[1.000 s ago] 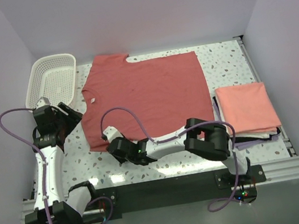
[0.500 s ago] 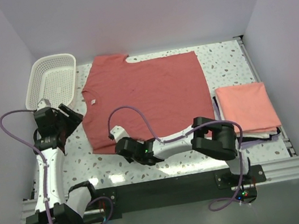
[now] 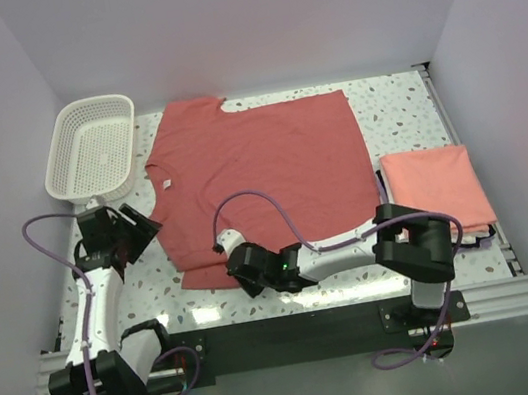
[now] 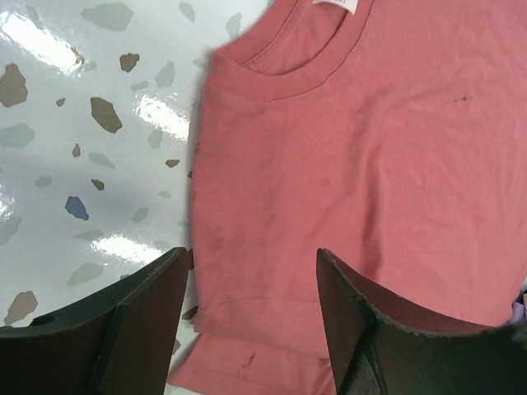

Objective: Fold and stack the t-shirts
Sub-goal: Flatten the tshirt out

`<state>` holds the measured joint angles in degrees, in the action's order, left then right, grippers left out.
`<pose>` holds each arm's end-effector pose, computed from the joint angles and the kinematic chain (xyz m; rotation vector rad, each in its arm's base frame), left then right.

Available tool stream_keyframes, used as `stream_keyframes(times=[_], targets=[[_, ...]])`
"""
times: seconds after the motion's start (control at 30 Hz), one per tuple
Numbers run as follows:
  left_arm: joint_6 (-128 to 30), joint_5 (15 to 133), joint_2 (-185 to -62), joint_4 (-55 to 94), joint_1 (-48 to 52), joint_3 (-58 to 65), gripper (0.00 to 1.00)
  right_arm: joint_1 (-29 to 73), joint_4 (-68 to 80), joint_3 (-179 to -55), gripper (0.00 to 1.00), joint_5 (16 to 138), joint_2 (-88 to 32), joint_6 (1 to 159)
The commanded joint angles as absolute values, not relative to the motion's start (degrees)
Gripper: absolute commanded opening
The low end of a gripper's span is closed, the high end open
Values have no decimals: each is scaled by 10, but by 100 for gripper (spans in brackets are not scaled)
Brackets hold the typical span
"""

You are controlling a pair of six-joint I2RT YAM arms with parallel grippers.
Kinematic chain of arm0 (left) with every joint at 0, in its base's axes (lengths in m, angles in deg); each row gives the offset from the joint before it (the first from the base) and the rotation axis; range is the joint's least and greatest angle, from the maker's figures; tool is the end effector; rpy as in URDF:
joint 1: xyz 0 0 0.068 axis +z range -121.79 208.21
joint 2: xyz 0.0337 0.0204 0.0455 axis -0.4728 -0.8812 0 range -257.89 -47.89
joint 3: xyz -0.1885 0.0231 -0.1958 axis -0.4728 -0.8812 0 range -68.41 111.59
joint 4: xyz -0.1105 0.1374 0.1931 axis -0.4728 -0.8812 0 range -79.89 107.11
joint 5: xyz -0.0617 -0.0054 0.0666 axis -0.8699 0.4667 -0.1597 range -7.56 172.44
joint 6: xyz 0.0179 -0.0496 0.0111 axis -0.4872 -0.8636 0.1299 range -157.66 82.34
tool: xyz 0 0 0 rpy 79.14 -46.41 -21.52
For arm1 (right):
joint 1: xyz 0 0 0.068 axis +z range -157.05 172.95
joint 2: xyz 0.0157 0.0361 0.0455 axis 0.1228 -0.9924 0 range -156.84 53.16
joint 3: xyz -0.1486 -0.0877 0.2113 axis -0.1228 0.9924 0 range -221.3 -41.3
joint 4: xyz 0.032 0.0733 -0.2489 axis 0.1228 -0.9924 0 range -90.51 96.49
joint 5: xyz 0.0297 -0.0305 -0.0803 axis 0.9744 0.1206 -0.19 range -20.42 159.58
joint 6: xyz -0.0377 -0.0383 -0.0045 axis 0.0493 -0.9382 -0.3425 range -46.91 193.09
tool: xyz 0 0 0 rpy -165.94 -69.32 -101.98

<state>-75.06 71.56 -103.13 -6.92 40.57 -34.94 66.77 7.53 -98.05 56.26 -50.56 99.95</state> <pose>0.1922 0.0353 0.2171 -0.9228 2.2100 -0.4331 0.1107 0.3523 0.1538 -0.8592 2.2644 0.5735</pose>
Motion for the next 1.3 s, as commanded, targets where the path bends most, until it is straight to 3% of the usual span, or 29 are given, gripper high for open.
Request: stream_keyframes(times=[0.0, 0.23, 0.5, 0.87, 1.27], targets=[[-765, 697, -1043, -30, 409, -362, 67, 669, 74, -968, 0, 600, -464, 1005], [-783, 714, -1083, -20, 409, -375, 64, 669, 75, -940, 0, 621, -417, 1005], [-812, 794, -1037, -64, 410, -411, 65, 668, 74, -923, 0, 652, -374, 1006], [-837, 773, -999, -56, 407, -436, 66, 667, 49, -907, 0, 666, -328, 995], [-885, 791, -1008, -38, 350, -471, 59, 644, 15, -915, 1, 663, -304, 988]])
